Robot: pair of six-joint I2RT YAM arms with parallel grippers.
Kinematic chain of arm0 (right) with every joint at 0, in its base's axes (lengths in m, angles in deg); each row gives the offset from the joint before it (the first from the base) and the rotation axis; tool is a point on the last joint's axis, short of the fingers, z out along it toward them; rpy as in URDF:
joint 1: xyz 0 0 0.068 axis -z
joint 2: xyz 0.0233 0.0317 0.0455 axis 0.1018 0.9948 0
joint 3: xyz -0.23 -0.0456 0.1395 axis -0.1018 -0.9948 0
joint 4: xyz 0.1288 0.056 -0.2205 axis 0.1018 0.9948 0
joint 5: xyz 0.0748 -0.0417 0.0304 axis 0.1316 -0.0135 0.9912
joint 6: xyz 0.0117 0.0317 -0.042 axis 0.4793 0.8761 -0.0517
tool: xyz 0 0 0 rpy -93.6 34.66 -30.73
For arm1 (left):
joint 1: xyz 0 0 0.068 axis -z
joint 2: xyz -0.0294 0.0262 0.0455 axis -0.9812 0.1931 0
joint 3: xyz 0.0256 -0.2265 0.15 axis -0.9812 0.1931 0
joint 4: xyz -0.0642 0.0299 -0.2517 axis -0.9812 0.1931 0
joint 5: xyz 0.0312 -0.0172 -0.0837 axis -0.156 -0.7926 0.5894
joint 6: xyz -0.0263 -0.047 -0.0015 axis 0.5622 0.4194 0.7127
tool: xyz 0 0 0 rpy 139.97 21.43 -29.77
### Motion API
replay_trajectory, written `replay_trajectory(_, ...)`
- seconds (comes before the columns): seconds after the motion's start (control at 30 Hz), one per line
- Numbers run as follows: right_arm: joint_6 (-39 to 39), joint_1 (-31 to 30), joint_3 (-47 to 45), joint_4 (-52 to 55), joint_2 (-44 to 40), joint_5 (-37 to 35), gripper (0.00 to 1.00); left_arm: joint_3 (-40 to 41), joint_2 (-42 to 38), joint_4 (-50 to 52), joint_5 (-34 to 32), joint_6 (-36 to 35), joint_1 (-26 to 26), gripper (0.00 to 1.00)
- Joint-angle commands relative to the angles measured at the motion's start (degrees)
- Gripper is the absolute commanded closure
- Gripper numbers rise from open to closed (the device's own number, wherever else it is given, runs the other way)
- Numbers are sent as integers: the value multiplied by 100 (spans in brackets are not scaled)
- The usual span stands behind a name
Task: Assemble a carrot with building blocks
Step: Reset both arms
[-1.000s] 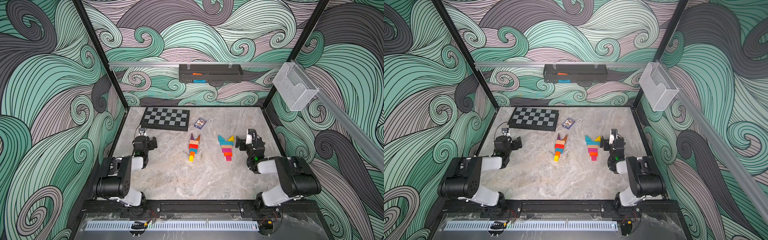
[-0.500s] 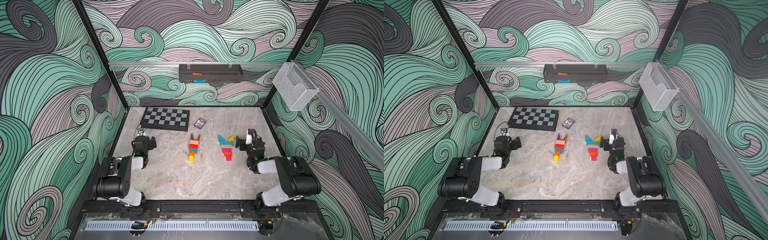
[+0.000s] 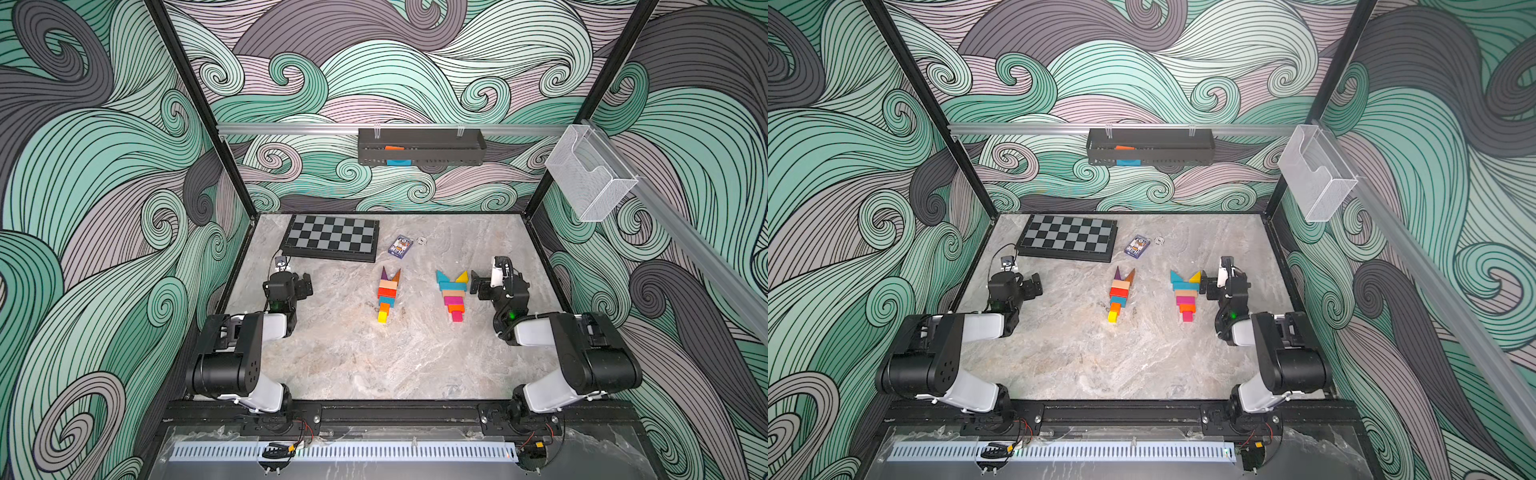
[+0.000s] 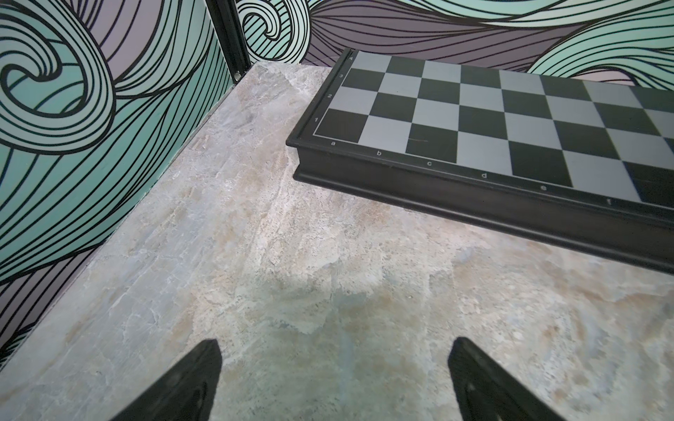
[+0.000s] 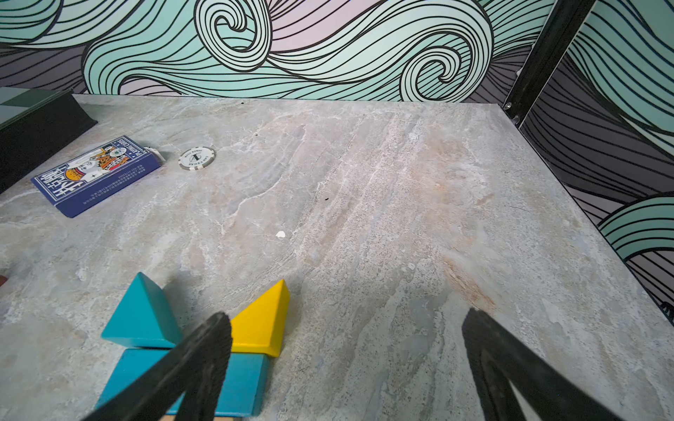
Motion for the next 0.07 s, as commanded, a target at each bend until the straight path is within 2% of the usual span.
replay_trajectory(0.0, -116, -24, 78, -69, 31, 36, 2, -137, -9, -8, -63, 47, -16, 1)
replay_trajectory(0.03, -116, -24, 74, -69, 31, 35, 1, -137, -6, -16, -63, 45, -17, 1)
